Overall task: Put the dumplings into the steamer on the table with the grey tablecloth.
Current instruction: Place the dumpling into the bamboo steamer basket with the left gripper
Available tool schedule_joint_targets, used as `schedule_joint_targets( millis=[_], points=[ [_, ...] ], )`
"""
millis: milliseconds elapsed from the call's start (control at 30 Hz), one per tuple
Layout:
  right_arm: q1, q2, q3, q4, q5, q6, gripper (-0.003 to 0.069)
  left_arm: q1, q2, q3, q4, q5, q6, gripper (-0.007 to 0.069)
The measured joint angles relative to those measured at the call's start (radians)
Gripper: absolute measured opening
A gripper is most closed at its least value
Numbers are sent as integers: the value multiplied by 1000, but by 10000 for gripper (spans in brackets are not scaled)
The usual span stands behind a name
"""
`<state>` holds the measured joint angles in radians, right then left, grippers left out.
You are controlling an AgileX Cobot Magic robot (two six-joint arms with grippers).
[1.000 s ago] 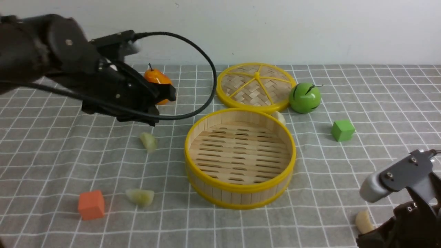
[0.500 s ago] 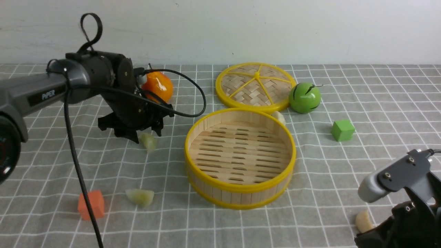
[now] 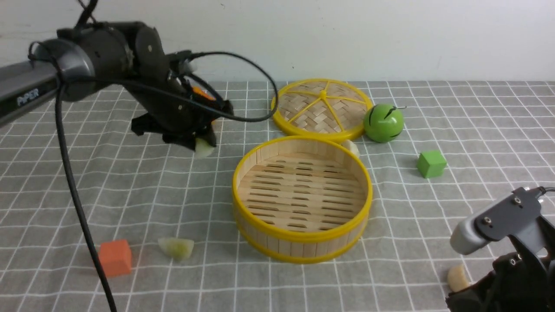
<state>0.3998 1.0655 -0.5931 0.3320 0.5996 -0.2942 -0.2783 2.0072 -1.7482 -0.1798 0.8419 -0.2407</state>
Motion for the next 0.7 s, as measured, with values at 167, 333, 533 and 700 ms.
schedule_joint_targets(
  millis=[167, 333, 533, 700],
  points=[
    [0, 0, 0, 1, -4, -1, 13, -129, -11, -7, -127, -40, 139, 237],
    [0, 0, 0, 1, -5, -1, 17, -170, 119, -5, -117, -179, 160, 237],
    [0, 0, 0, 1, -5, -1, 22, -166, 180, -5, -104, -223, 139, 384],
    [0, 1, 0, 1, -5, -1, 29, -166, 142, -88, -83, -15, 36, 542]
  ],
)
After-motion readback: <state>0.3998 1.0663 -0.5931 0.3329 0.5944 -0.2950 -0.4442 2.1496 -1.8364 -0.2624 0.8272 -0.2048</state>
